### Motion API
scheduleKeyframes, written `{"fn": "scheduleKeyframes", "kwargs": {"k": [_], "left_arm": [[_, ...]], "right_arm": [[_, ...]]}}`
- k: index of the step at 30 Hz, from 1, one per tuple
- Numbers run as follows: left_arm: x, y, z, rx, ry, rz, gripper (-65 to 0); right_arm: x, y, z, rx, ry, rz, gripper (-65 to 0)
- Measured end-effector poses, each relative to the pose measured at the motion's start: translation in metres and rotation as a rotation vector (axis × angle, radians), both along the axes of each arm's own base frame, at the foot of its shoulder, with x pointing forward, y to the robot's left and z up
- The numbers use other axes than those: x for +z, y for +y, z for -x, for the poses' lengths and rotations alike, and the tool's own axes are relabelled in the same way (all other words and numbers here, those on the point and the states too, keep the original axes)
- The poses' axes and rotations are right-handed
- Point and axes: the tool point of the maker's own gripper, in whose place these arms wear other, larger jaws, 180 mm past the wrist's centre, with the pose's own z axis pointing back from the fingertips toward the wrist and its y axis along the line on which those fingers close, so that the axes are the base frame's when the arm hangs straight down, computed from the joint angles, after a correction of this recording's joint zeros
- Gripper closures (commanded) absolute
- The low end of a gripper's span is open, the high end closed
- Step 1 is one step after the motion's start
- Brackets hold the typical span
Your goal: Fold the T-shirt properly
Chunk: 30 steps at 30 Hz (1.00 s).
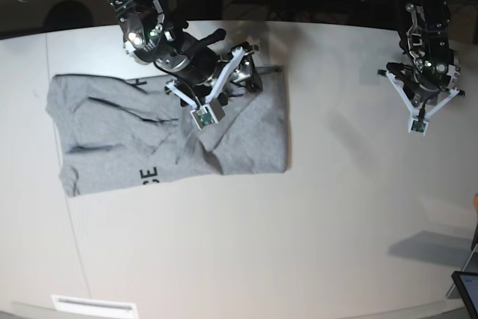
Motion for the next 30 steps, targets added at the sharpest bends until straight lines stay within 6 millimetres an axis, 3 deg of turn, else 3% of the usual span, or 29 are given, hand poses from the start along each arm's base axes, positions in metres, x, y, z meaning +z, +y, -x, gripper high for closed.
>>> {"fn": "scheduleKeyframes", "kwargs": {"k": [5, 10, 14, 19, 21, 24, 27, 30], "left_arm": [[-0.001, 0.000, 0.001, -0.001, 0.004, 0.000, 0.0], [-0.001, 0.000, 0.002, -0.001, 0.006, 0.000, 0.0], [-0.001, 0.000, 0.002, -0.001, 0.006, 0.000, 0.0], [-0.001, 0.000, 0.002, -0.001, 0.006, 0.000, 0.0], [-0.002, 0.000, 0.002, 0.000, 0.006, 0.001, 0.0], [-0.001, 0.000, 0.002, -0.001, 0.006, 0.000, 0.0], [-0.001, 0.000, 0.002, -0.001, 0.006, 0.000, 0.0], [-0.001, 0.000, 0.002, -0.001, 0.006, 0.000, 0.0]], "right_arm": [[-0.003, 0.001, 0.000, 0.001, 0.009, 0.001, -42.4], [-0.010, 0.021, 0.010, 0.065, 0.032, -0.004, -42.2], [-0.011, 0.017, 0.004, 0.058, 0.022, 0.015, -41.8], [-0.009, 0.017, 0.002, 0.057, 0.017, 0.010, -27.6], [-0.008, 0.017, -0.001, 0.055, 0.008, 0.010, -25.2], [-0.009, 0.017, 0.000, 0.055, 0.012, 0.011, -30.8], [-0.009, 0.017, 0.003, 0.055, 0.018, 0.009, -41.6], [-0.004, 0.017, 0.010, 0.054, 0.018, -0.005, -46.0]]}}
